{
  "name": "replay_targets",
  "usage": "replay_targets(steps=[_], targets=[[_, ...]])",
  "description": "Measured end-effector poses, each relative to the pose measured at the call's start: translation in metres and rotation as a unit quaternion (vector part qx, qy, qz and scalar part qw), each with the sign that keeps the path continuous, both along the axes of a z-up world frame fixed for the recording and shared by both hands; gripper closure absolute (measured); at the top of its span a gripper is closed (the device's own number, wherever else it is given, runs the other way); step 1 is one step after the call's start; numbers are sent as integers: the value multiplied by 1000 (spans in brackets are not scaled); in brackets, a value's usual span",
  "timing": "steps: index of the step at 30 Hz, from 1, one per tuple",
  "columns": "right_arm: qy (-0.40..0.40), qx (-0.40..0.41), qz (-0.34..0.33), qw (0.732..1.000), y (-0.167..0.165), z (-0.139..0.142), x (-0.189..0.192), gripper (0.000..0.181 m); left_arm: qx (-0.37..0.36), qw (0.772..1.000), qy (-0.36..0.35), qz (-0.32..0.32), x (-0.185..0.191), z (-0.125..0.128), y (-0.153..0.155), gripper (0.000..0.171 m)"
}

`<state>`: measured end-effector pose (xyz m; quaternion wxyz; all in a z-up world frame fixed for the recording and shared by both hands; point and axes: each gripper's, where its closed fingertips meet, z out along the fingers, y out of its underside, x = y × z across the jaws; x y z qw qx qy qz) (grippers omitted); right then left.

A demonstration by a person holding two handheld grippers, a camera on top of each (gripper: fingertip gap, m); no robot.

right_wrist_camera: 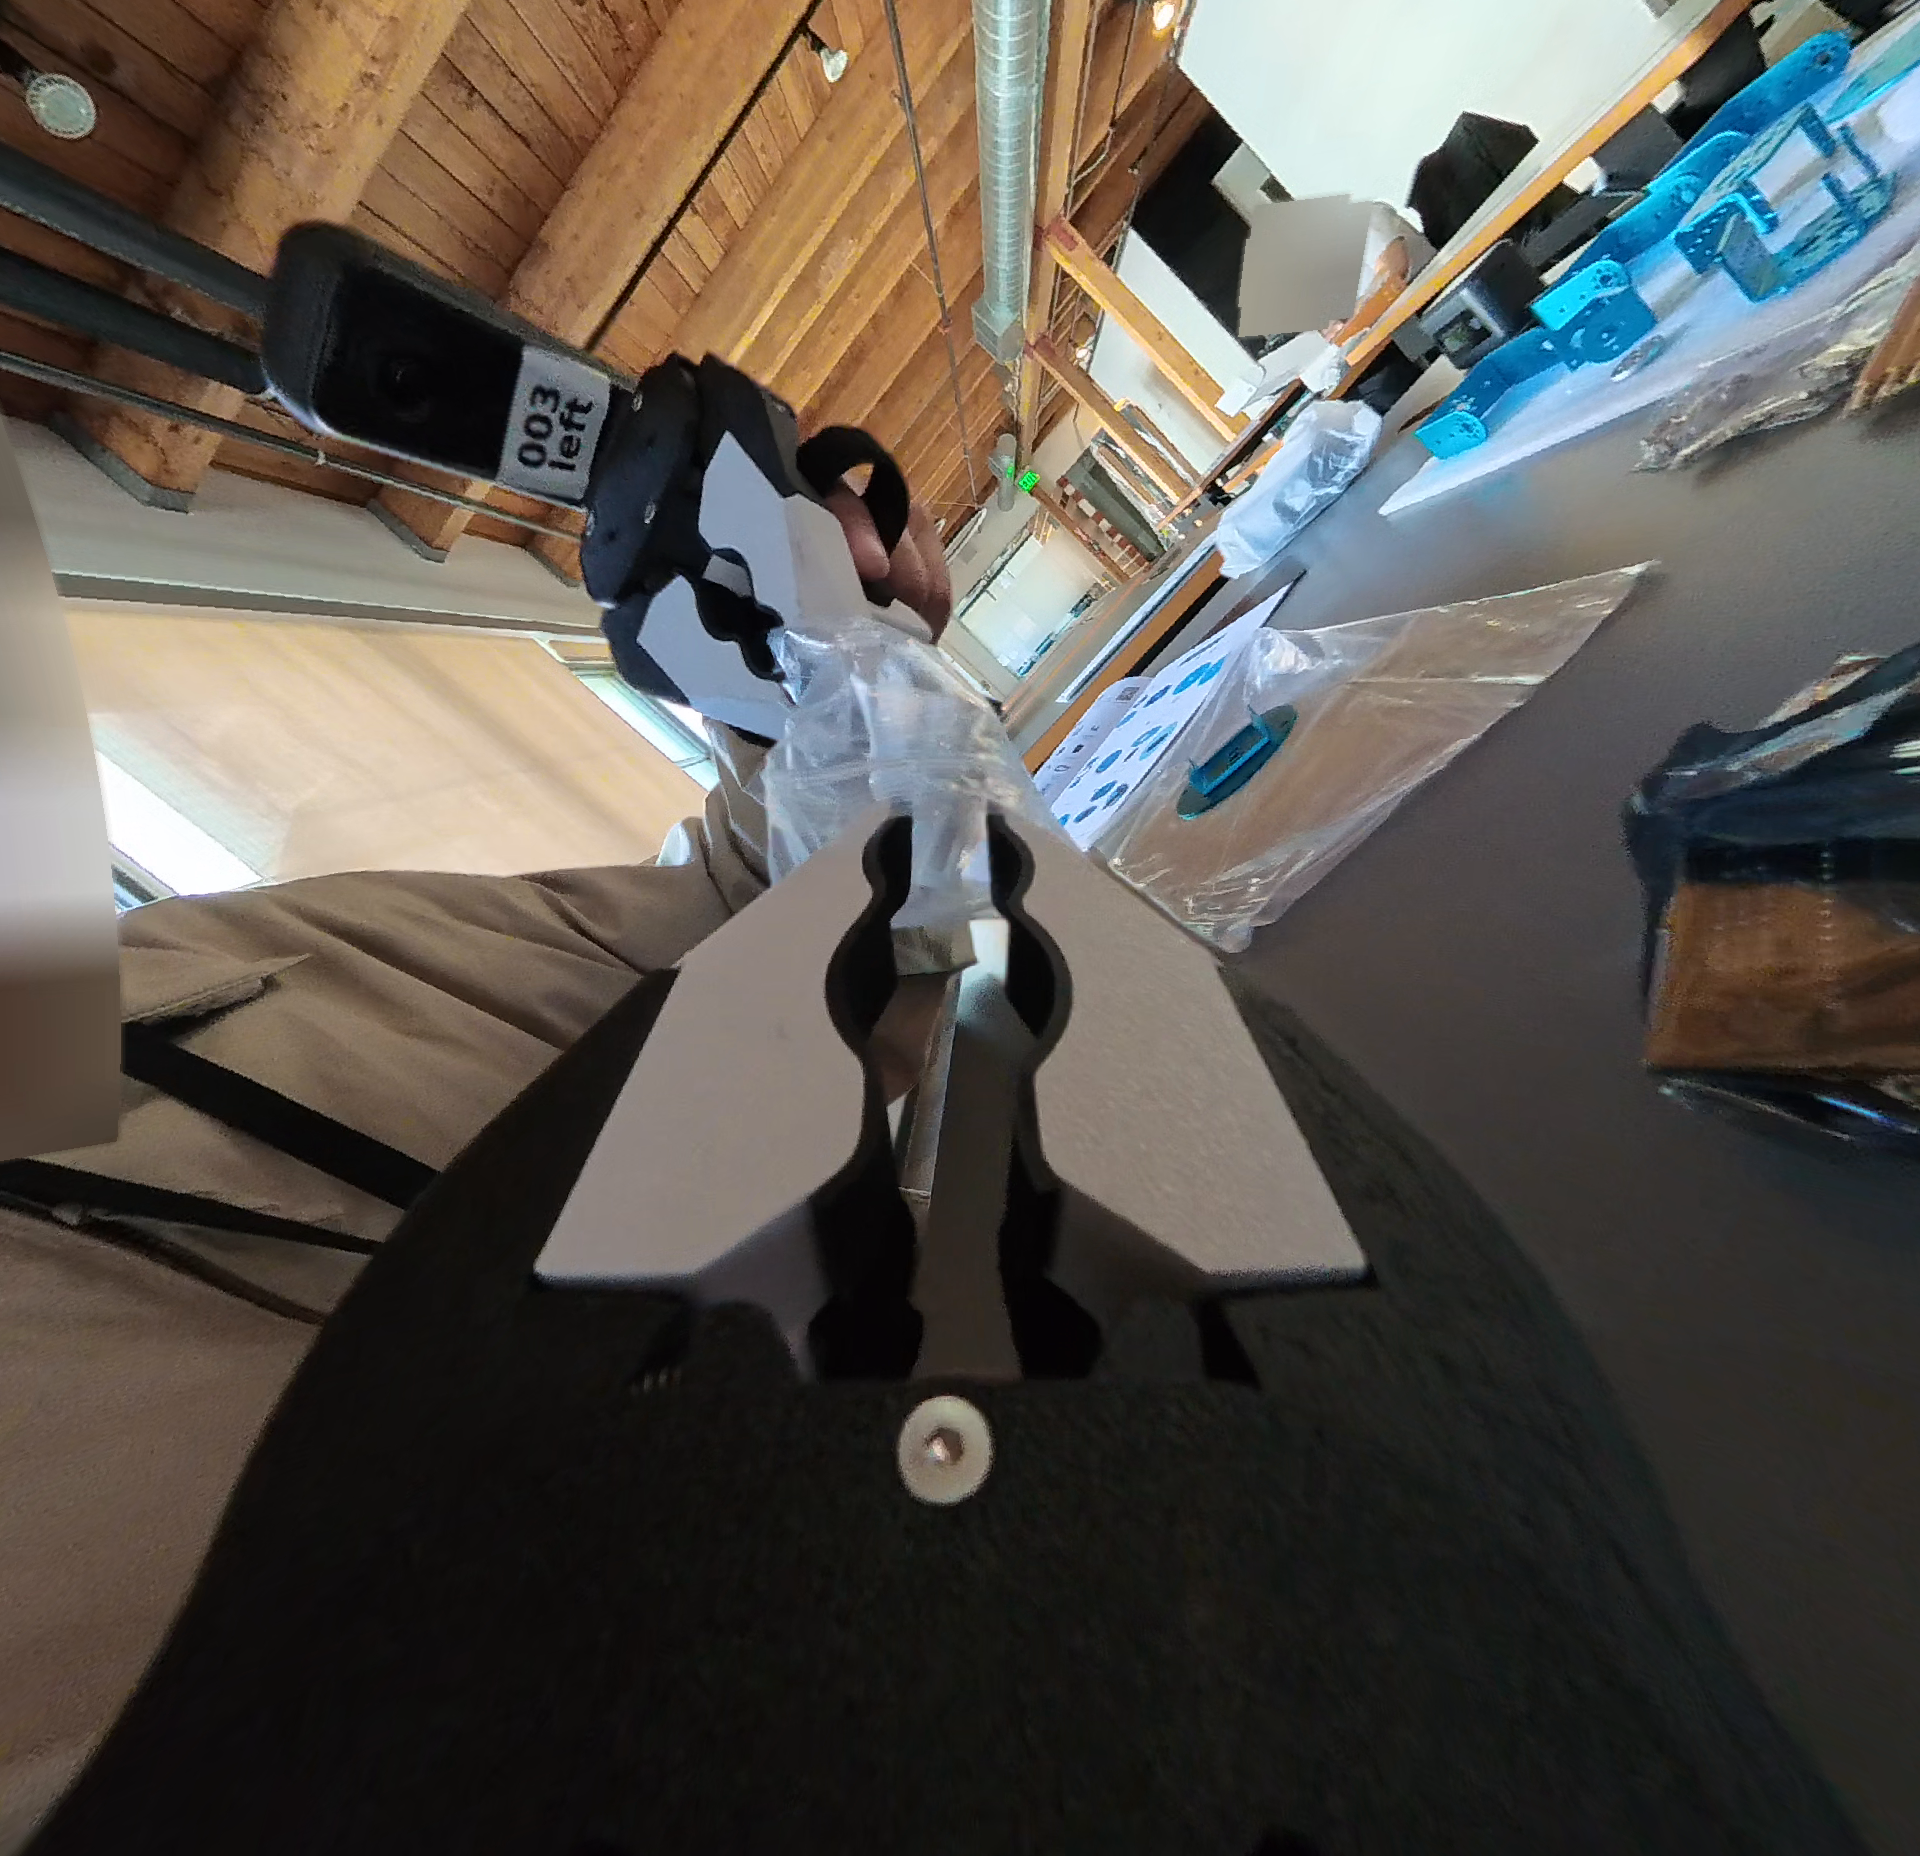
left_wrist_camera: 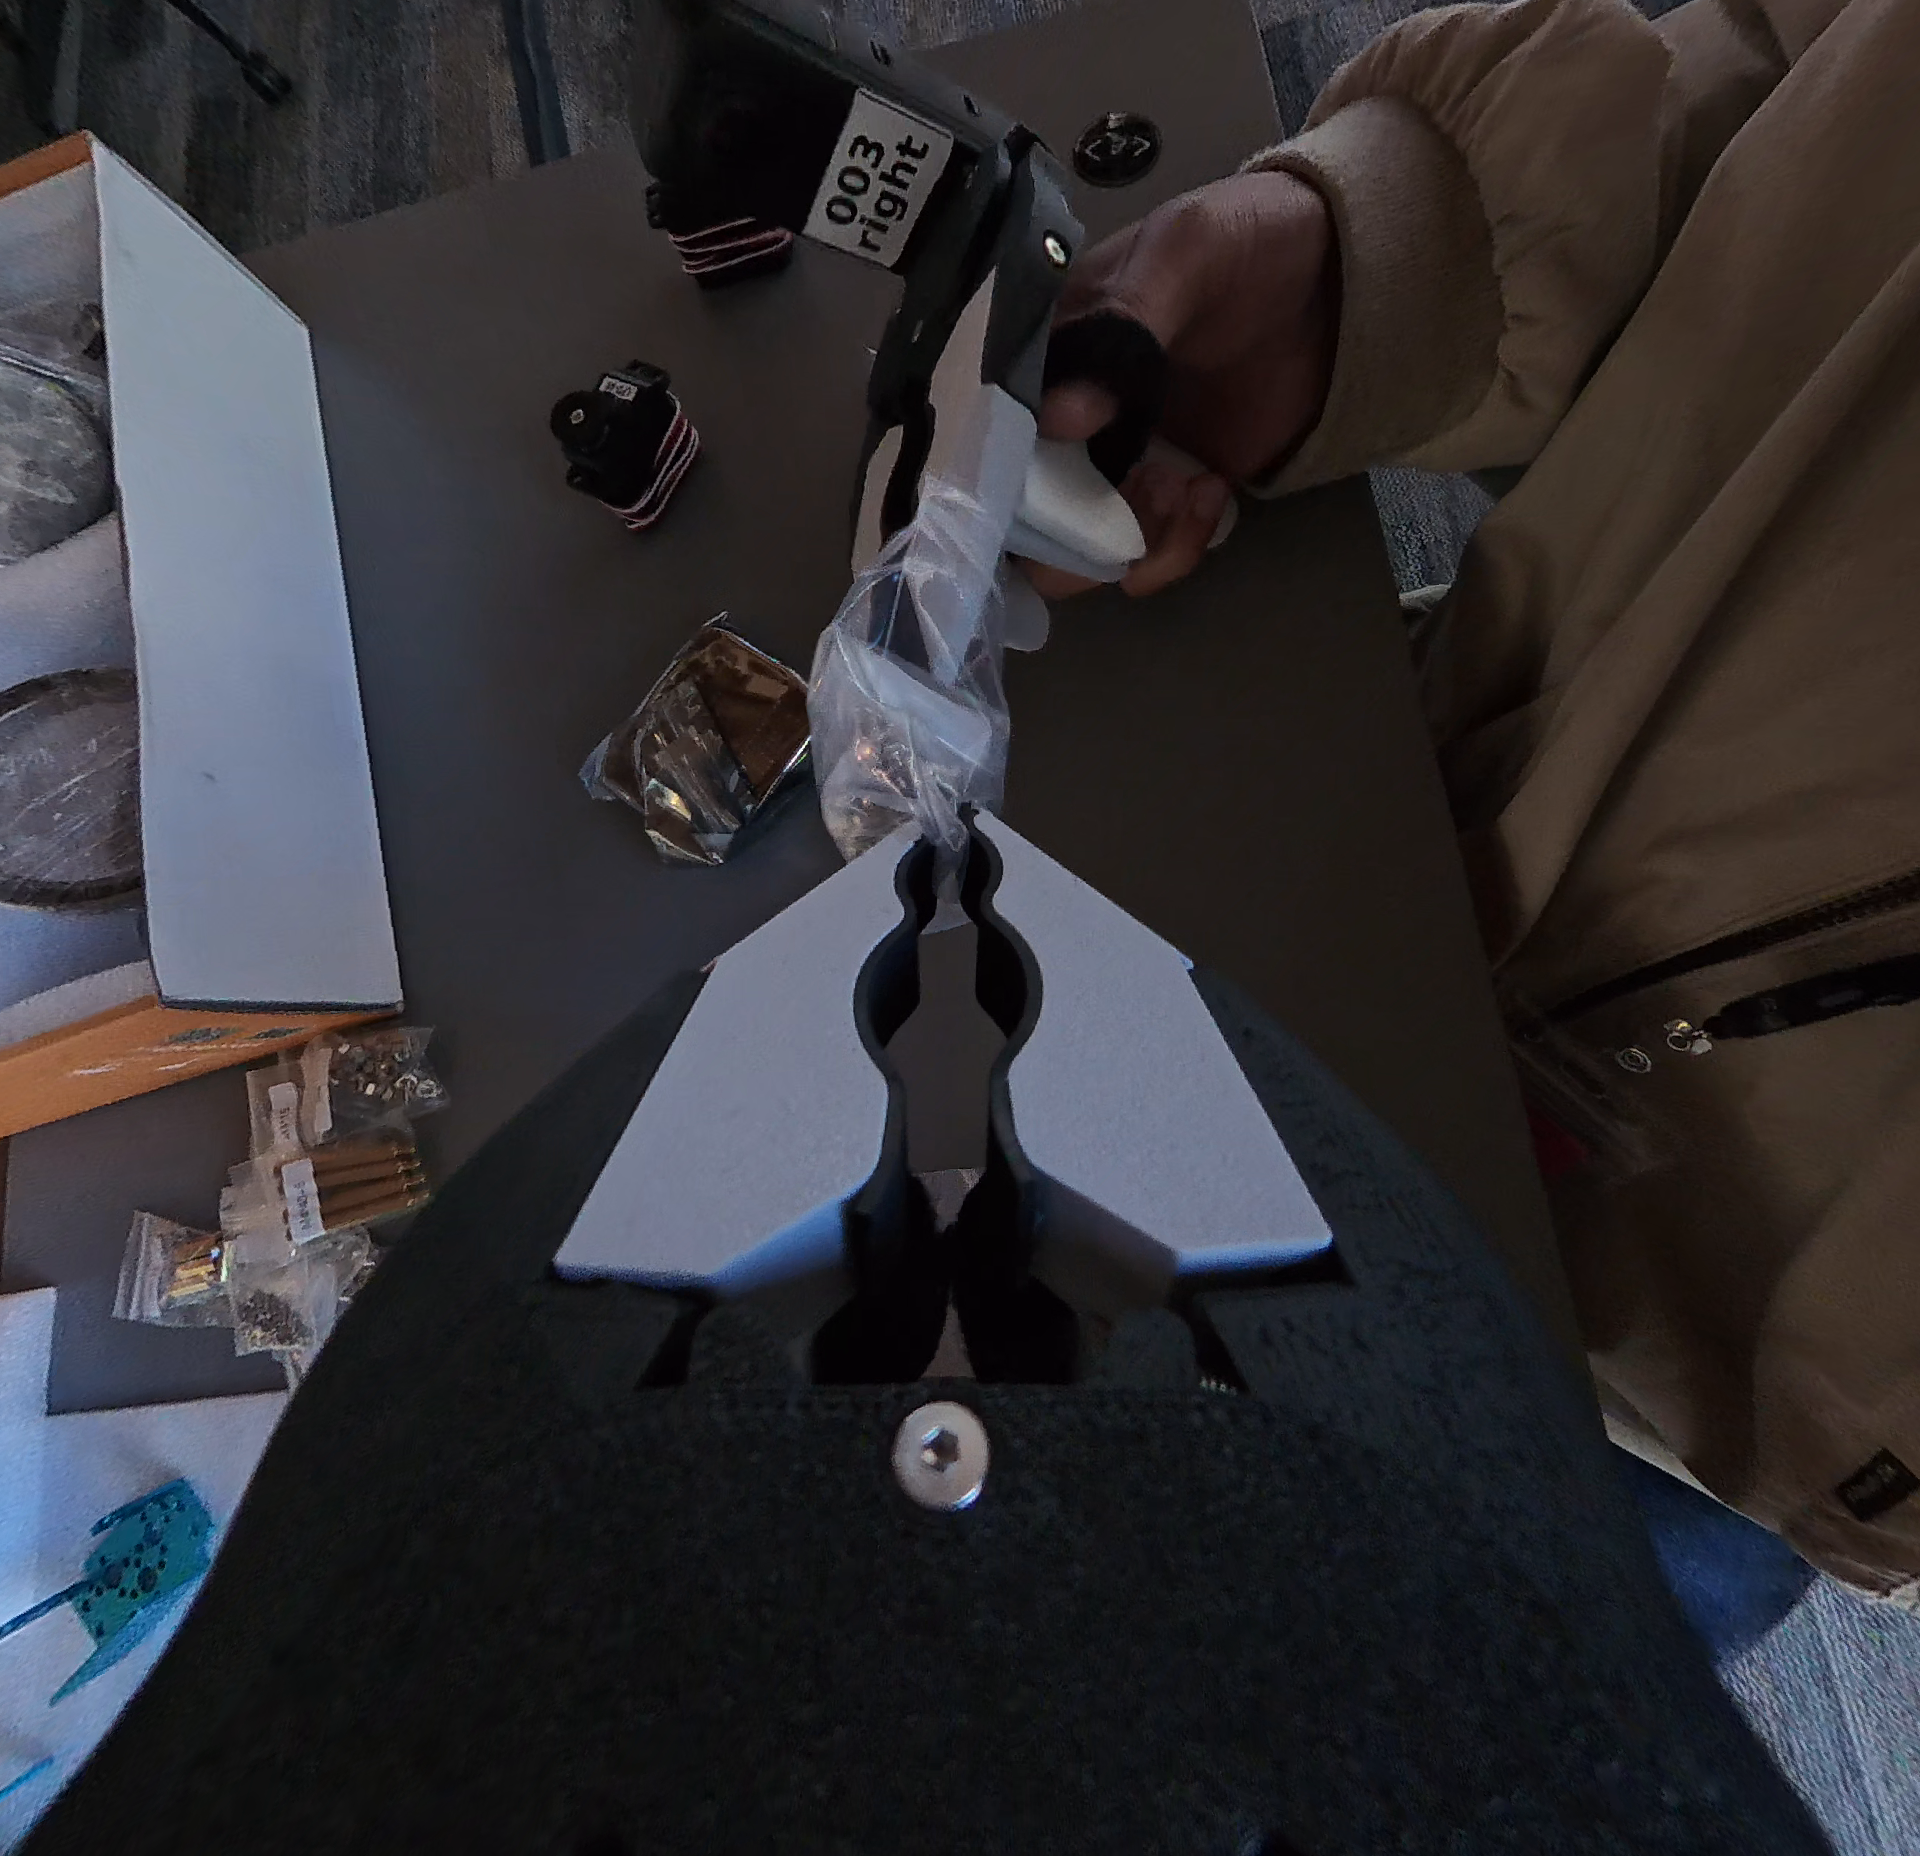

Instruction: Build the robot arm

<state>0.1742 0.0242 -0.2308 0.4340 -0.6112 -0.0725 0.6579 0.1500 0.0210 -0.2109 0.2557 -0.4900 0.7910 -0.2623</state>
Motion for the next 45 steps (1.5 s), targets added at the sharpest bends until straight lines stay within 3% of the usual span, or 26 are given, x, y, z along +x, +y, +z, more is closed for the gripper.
replay_targets(steps=[7, 11, 19, 22, 28, 32, 34, 36, 38, 40, 41, 42, 45], targets=[[5, 10, 18, 1000, 1, 5, -11, 164, -24, 1000, -19, 3, -3, 1, -4, 170], [15, 6, 33, 999, -2, 6, -12, 178, -38, 999, -30, 5, -6, 4, -5, 170], [18, 10, -7, 1000, -3, 9, 23, 180, -42, 997, -45, 51, -25, 6, 24, 170], [-15, 10, -30, 999, -3, 3, 35, 180, -44, 995, -33, 87, -38, -2, 47, 171], [-44, 15, -53, 998, -4, 6, 44, 180, -132, 983, -40, 123, -45, -18, 70, 171], [-53, 13, -47, 997, -7, 5, 42, 180, -177, 973, -84, 117, -47, -9, 70, 171], [-100, 13, -59, 993, -5, -3, 40, 180, -196, 968, -108, 113, -52, -3, 68, 171], [-243, 32, -80, 966, 0, -27, 34, 180, -204, 964, -121, 118, -57, -2, 69, 171], [-424, 86, -82, 898, 1, -55, 27, 180, -210, 962, -130, 119, -62, -3, 67, 171], [-528, 125, -59, 838, -1, -74, 17, 180, -212, 961, -130, 121, -66, -6, 66, 171], [-555, 130, -44, 820, -2, -81, 11, 180, -213, 961, -128, 120, -67, -8, 66, 171], [-560, 129, -29, 818, -4, -85, 5, 179, -215, 961, -127, 120, -68, -9, 65, 171], [-525, 109, -14, 844, -4, -87, -3, 178, -216, 962, -122, 113, -70, -12, 63, 171]])
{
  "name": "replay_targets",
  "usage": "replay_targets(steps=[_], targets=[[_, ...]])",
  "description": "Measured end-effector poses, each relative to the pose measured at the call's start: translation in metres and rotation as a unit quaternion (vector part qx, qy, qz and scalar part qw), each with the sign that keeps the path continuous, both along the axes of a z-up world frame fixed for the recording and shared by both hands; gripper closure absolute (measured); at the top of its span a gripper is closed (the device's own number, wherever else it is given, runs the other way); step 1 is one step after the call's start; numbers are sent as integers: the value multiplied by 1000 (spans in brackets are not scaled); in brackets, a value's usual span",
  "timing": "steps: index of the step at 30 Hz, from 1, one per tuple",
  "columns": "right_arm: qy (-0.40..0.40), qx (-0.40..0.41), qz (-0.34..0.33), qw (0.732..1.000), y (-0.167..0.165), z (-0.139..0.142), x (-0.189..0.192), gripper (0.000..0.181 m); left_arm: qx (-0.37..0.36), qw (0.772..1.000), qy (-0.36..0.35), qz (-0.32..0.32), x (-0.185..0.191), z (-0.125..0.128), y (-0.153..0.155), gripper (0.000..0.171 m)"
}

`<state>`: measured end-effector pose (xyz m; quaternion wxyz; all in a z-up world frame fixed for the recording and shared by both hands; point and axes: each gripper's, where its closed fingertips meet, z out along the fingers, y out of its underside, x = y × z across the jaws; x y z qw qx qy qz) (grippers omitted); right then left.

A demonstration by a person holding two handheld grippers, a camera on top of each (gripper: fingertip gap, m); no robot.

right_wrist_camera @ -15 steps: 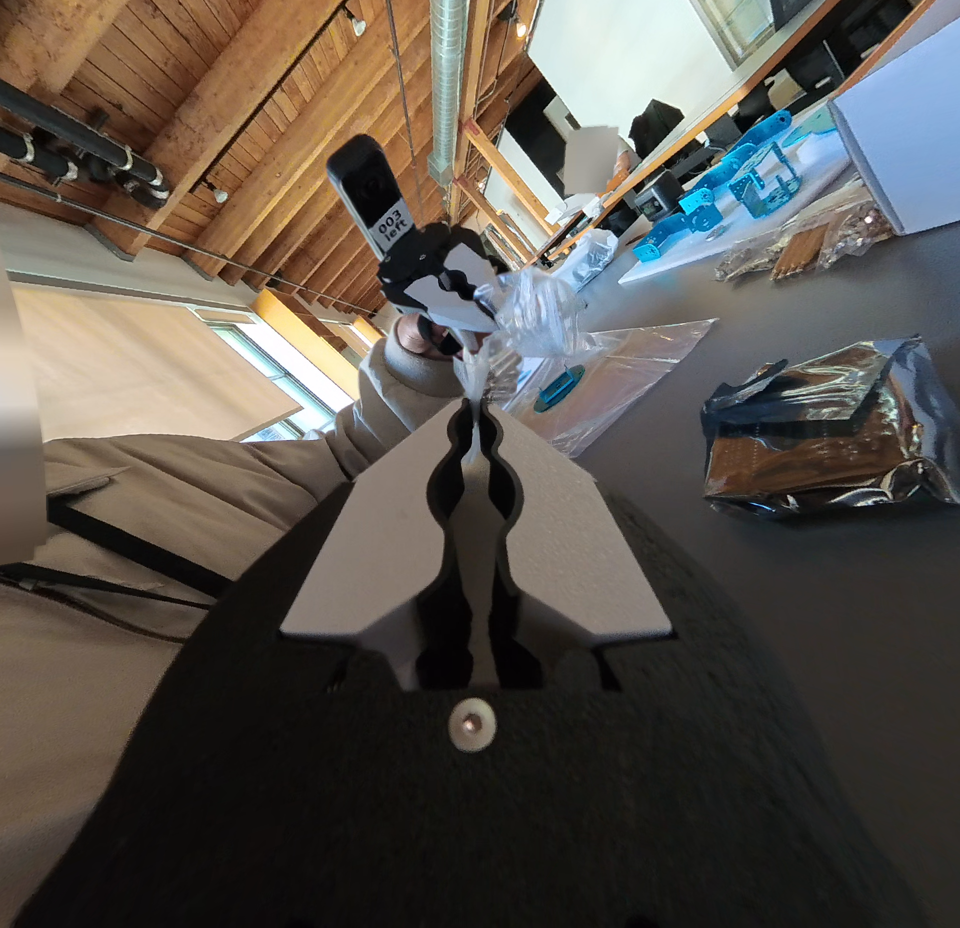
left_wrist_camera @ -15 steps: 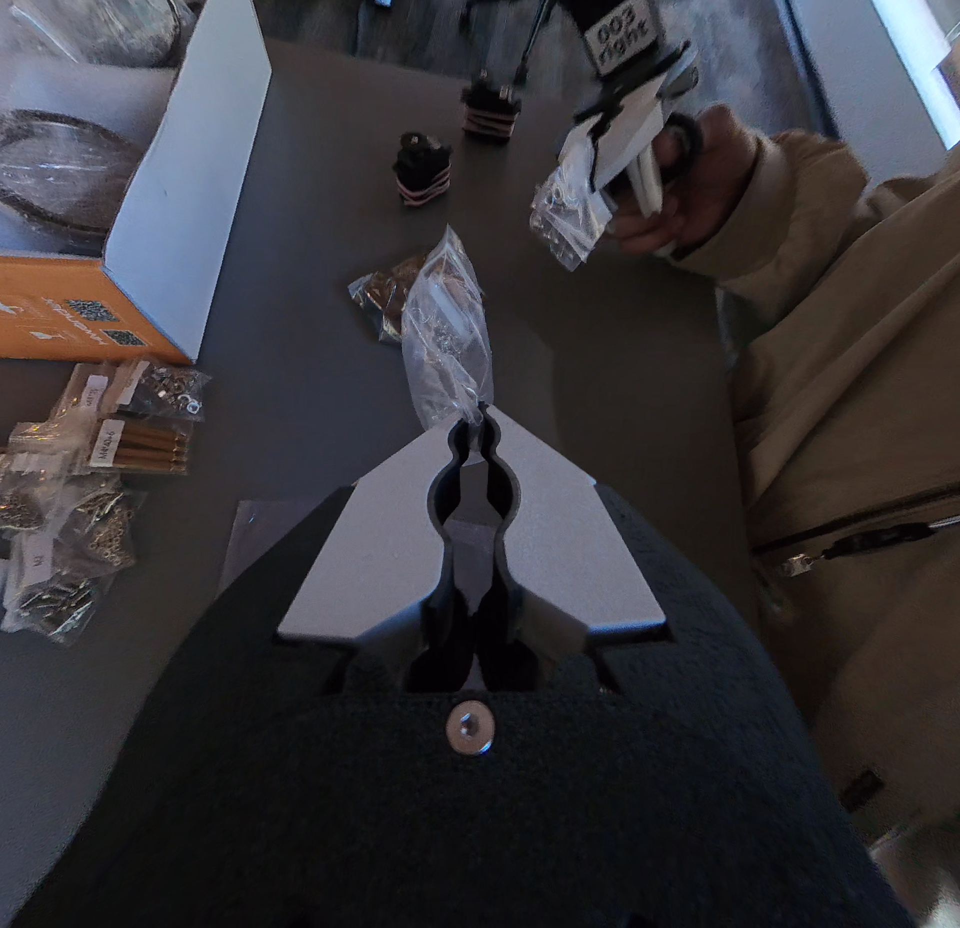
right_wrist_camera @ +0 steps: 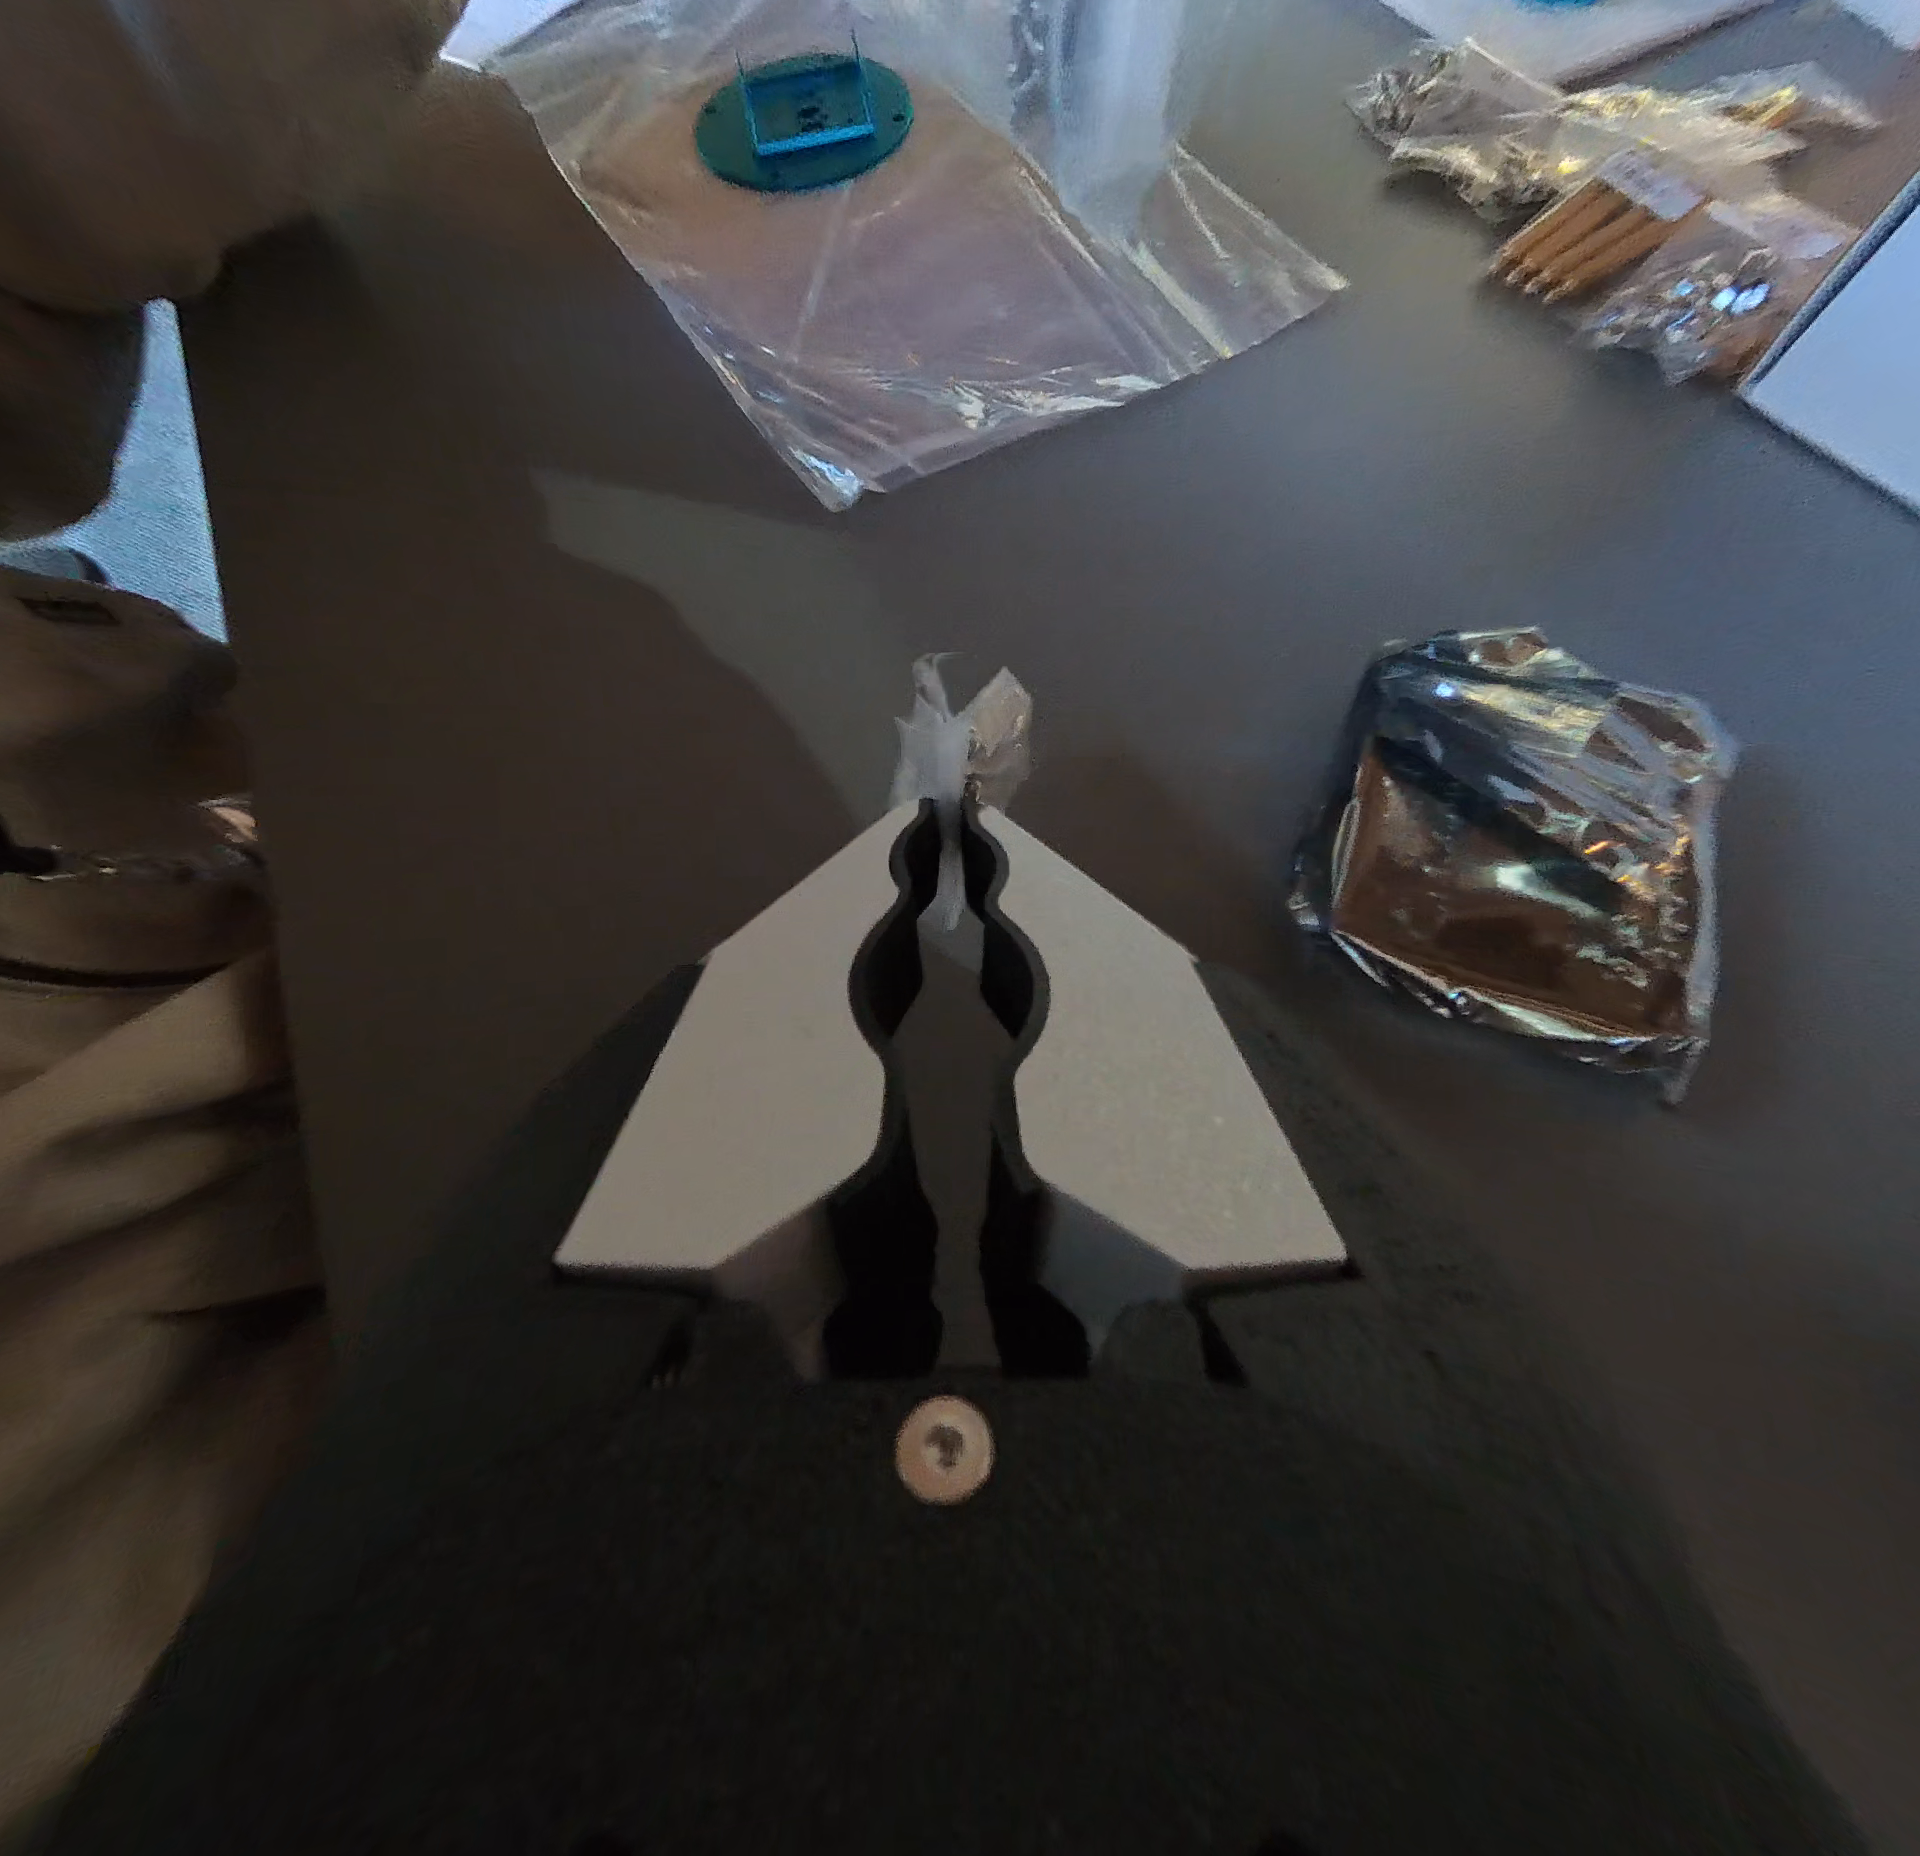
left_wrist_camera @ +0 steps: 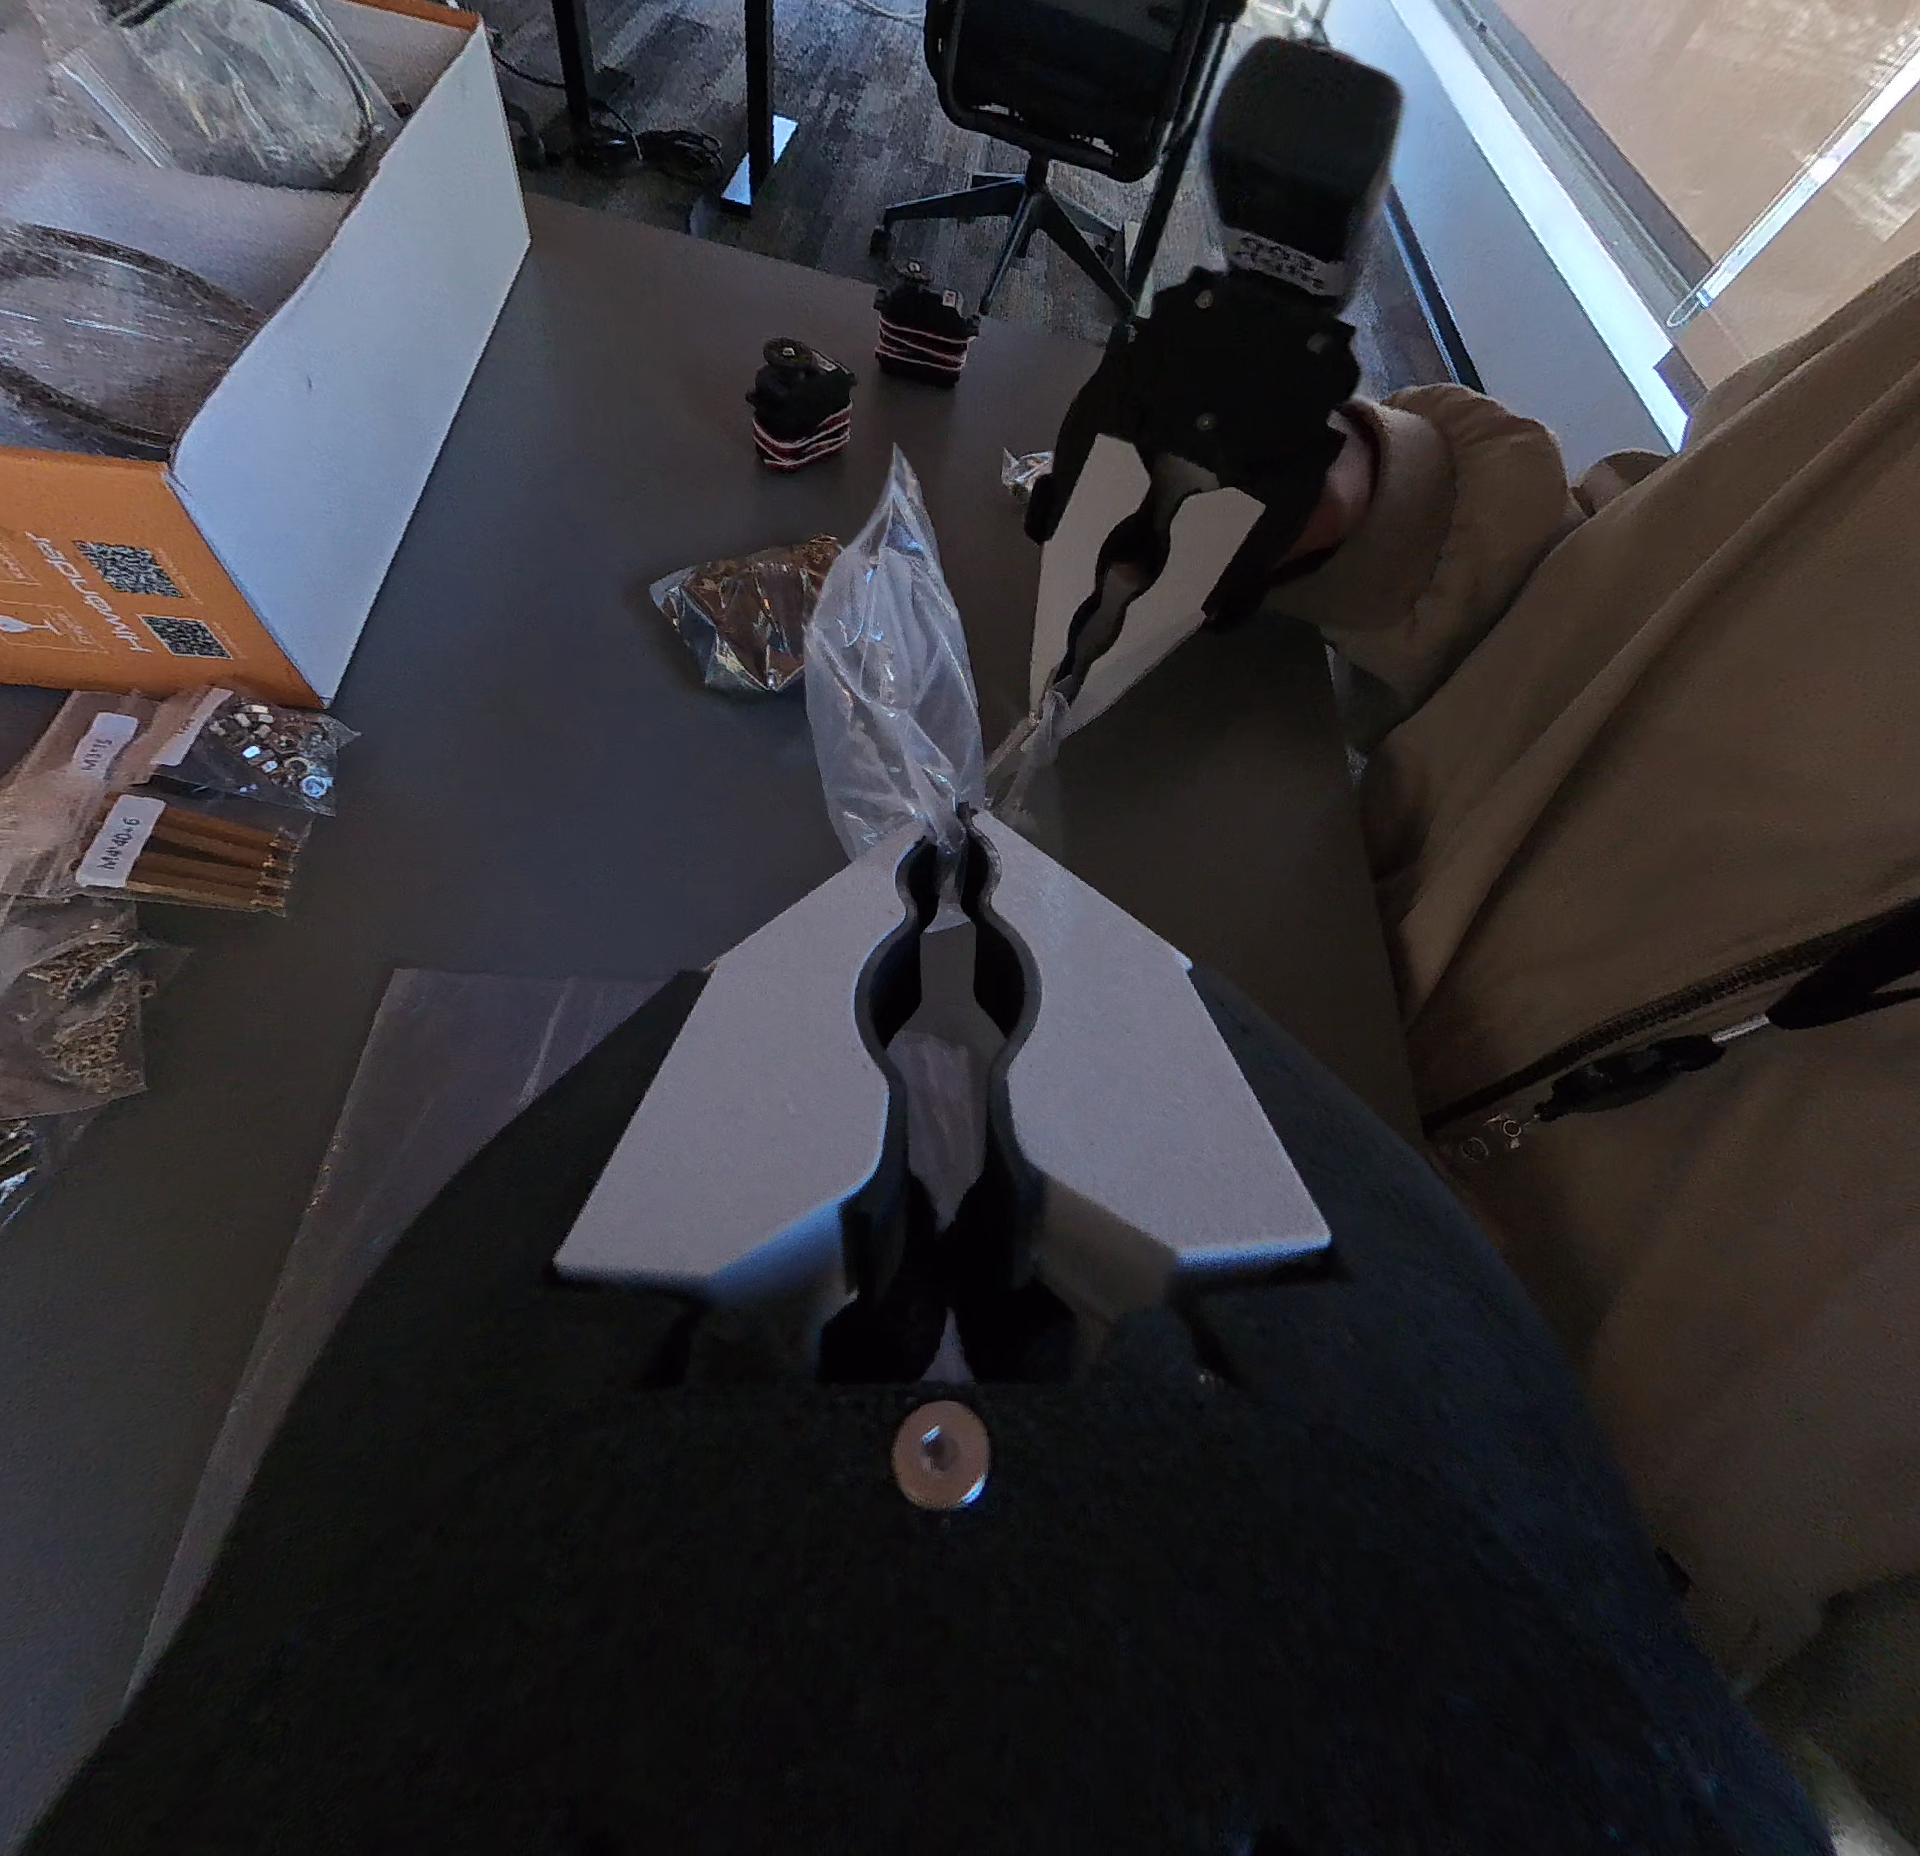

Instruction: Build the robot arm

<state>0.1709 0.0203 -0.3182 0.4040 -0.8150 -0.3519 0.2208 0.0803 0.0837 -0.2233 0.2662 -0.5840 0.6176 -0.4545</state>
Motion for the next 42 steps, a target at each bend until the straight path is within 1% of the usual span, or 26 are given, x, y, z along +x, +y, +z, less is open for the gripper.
replay_targets(steps=[1, 3, 4, 6, 9, 10, 11, 13, 14, 18, 20, 22, 23, 25, 26, 28, 29, 30, 32, 36, 39, 42], targets=[[13, -14, -1, 1000, -1, -2, 0, 175, 1, 1000, 2, -5, 0, -1, -2, 171], [33, -40, -3, 999, -2, -5, 3, 159, 7, 1000, 5, -19, -1, -2, -6, 171], [52, -30, -3, 998, 0, 2, 3, 157, 10, 1000, 6, -27, -1, -2, -9, 171], [114, 17, 9, 993, 4, 34, 1, 157, 15, 999, 6, -50, 0, -1, -17, 171], [233, 82, 46, 968, 6, 94, -7, 160, 27, 997, 4, -79, 2, 1, -29, 171], [261, 96, 60, 959, 6, 107, -11, 160, 29, 996, 4, -88, 4, 2, -33, 171], [273, 101, 70, 954, 6, 113, -15, 161, 32, 995, 3, -96, 5, 3, -36, 171], [275, 96, 75, 954, 11, 113, -19, 165, 36, 993, 1, -112, 7, 4, -43, 171], [291, 90, 83, 949, 10, 115, -21, 168, 42, 992, 0, -116, 8, 5, -44, 171], [365, 35, 112, 924, 6, 116, -21, 165, 51, 991, -1, -125, 11, 6, -46, 171], [386, 17, 126, 914, 3, 115, -22, 164, 48, 990, -9, -130, 13, 10, -47, 171], [421, -3, 161, 893, -7, 120, -24, 164, 47, 990, -16, -134, 13, 13, -49, 171], [434, -7, 163, 886, -7, 122, -21, 163, 46, 989, -17, -137, 13, 15, -50, 171], [438, 2, 156, 885, -6, 123, -12, 163, 50, 989, -23, -136, 13, 19, -50, 171], [445, 6, 166, 880, -11, 128, -8, 166, 53, 989, -26, -135, 13, 21, -50, 171], [454, 7, 201, 868, -26, 136, -8, 163, 50, 988, -31, -140, 12, 24, -53, 171], [444, 6, 208, 871, -29, 135, -11, 159, 48, 988, -33, -145, 12, 26, -56, 171], [432, 7, 197, 880, -26, 132, -15, 151, 48, 987, -35, -151, 13, 28, -58, 171], [418, 7, 190, 889, -22, 128, -20, 148, 55, 985, -33, -160, 14, 29, -63, 171], [448, -3, 191, 874, -18, 132, -17, 152, 67, 984, -31, -165, 16, 31, -67, 171], [447, 1, 185, 875, -17, 132, -17, 152, 74, 983, -28, -167, 16, 32, -68, 171], [461, -5, 172, 870, -11, 134, -12, 153, 73, 982, -29, -172, 14, 33, -71, 171]])
